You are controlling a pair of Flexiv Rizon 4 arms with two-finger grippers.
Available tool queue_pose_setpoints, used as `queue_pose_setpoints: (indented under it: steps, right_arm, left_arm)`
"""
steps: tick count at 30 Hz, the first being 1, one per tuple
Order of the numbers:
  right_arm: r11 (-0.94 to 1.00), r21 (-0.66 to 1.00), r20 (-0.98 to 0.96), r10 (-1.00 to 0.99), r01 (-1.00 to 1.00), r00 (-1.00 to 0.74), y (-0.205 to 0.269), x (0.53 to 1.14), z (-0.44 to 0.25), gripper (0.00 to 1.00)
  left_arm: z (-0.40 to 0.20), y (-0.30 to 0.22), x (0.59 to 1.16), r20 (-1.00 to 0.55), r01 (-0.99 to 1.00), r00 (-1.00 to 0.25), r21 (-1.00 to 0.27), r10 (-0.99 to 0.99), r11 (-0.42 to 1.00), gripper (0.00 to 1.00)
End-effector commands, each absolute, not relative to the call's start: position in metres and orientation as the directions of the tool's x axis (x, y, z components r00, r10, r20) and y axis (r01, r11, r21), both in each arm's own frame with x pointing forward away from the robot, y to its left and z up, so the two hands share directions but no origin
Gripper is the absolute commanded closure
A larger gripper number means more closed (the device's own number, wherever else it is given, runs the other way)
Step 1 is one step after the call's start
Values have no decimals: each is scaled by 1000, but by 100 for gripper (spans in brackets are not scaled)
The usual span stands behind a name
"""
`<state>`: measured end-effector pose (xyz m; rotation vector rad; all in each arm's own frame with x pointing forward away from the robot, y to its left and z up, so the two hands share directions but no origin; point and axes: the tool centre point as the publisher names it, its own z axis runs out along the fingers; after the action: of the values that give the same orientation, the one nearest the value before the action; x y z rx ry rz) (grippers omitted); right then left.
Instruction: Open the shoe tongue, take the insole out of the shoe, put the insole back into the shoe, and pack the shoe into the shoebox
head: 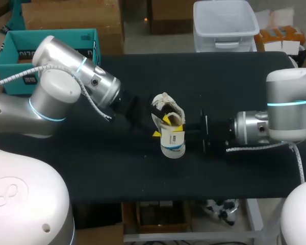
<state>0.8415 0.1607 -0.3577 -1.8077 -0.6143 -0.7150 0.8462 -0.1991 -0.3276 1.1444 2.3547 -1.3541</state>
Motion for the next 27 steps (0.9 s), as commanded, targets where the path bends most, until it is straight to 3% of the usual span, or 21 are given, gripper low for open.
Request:
queue_pose_setpoints:
  steps: [1,5,8,11,12,13,15,16,20,22,24,27]
  right_arm:
    - [-323,-638,720,70,699,690,159,841,-359,100]
    - [-324,-641,719,63,696,692,158,841,-359,100]
    - [-323,-642,718,64,695,693,158,841,-359,100]
    - [-316,-644,718,65,697,693,159,838,-357,100]
    - [-318,-643,718,67,697,693,159,836,-355,85]
    - [-328,-641,716,71,694,694,159,833,-353,62]
    - [-338,-637,715,76,693,695,159,827,-348,52]
    - [-350,-634,714,78,690,696,159,825,-345,51]
    - [-376,-631,707,81,678,703,157,814,-337,57]
    - [-389,-623,712,77,679,698,156,809,-333,73]
    - [-389,-622,714,74,680,696,156,808,-333,100]
    - [-387,-622,715,75,681,695,157,809,-335,100]
  left_arm:
    - [-328,-204,836,-515,711,-676,-644,528,282,70]
    - [-332,-209,832,-516,721,-663,-634,542,279,78]
    - [-333,-210,832,-520,724,-660,-631,542,277,100]
    - [-333,-210,835,-518,723,-663,-629,540,284,100]
    - [-334,-210,836,-515,722,-665,-629,540,289,100]
    - [-334,-209,837,-516,721,-667,-628,537,293,100]
    - [-335,-208,839,-514,718,-671,-629,534,297,100]
    - [-335,-208,839,-514,717,-673,-630,532,299,100]
    - [-336,-206,841,-512,714,-677,-631,528,304,100]
    - [-336,-206,841,-512,714,-678,-630,527,306,100]
    - [-336,-206,841,-512,713,-679,-631,526,306,100]
    - [-336,-205,841,-512,711,-681,-632,524,306,100]
